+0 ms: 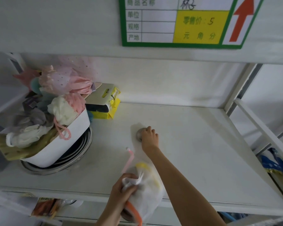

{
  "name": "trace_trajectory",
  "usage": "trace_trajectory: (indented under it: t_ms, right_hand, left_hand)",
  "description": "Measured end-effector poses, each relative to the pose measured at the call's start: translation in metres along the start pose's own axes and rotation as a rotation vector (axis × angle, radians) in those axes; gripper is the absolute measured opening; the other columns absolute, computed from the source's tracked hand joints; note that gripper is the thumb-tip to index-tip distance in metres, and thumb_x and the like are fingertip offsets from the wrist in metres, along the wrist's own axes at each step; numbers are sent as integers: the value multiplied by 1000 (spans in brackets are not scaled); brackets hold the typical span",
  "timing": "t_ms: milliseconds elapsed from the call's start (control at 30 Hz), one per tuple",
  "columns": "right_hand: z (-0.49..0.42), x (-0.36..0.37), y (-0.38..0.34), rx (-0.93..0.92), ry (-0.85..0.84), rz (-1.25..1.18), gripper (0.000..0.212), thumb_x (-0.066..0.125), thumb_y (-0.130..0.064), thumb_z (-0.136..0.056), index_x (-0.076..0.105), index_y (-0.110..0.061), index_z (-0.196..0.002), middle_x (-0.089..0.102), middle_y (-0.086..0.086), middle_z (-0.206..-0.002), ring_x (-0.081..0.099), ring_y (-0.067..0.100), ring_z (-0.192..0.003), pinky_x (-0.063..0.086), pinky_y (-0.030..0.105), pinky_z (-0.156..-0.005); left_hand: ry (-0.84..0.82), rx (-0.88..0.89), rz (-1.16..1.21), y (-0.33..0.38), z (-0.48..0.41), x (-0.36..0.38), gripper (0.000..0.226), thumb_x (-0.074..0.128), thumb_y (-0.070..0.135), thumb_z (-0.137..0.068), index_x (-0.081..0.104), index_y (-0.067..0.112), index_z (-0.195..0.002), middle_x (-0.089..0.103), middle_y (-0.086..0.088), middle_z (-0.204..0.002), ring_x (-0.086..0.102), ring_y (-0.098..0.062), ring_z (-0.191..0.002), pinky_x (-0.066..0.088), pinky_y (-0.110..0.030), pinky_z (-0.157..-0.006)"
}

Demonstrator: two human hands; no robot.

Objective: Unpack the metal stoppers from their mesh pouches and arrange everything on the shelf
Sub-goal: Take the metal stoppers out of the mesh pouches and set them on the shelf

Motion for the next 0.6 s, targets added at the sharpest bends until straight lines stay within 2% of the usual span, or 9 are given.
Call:
trace_trajectory:
  t_ms: [67,133,233,333,400,433,533,600]
  right_hand:
    - [8,-10,-8,-37,59,-61,40,52,4,-82,48,-4,-121,48,16,-125,46,33,-115,39,38,-99]
    - [24,-15,-26,-176,49,-188,26,47,-3,-87,57,-4,-111,57,17,-116,53,35,-109,43,42,-96]
    - [62,-2,-55,-388,-180,-364,22,46,-18,-95,64,-8,-101,68,15,-104,61,31,-96,48,41,-85]
    - [88,9,-62,-435,-316,-317,34,45,-29,-96,66,-4,-90,69,16,-93,60,27,-88,45,36,-80]
    - [96,2,-60,-446,-272,-317,38,48,-29,-95,63,2,-80,65,18,-84,57,27,-82,42,33,-74]
    - [98,-3,-57,-444,-238,-326,37,50,-28,-94,63,3,-79,64,18,-85,55,27,-83,40,30,-73]
    - [106,-19,-49,-439,-156,-360,29,54,-26,-92,66,0,-85,61,14,-95,55,24,-88,39,25,-73]
    - [109,-27,-42,-414,-128,-406,21,57,-22,-91,68,-4,-93,58,10,-102,56,21,-91,41,23,-78]
  left_hand:
    - [-14,0,-10,2,1,1,31,73,35,-46,70,27,-77,75,8,-78,67,-16,-82,52,-30,-77]
    - [-33,12,-27,7,2,4,31,70,39,-46,69,28,-75,74,8,-76,67,-10,-77,52,-21,-70]
    - [-69,-12,-50,10,5,9,23,69,31,-57,70,26,-79,76,4,-77,68,-7,-72,52,-17,-64]
    - [-112,5,-94,18,10,12,24,61,26,-68,68,25,-90,75,5,-86,69,-6,-83,52,-19,-72]
    - [-137,38,-115,24,12,15,25,56,23,-73,66,24,-95,71,2,-98,65,-13,-95,52,-27,-83]
    - [-129,44,-118,25,13,15,23,55,23,-74,66,25,-94,70,2,-98,64,-14,-96,52,-27,-84]
    - [-47,23,-132,26,13,11,8,62,25,-78,67,31,-78,73,4,-78,67,-14,-82,50,-12,-66]
    - [-51,-7,-111,24,13,13,8,64,24,-78,68,29,-83,73,0,-83,68,-16,-83,50,-20,-67]
Point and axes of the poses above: each hand's wrist, its own z-axis away from the middle knuckle, its own x-axis out of the palm, y = z × x, the point moved 10 cm from there along -z, towards the middle knuckle
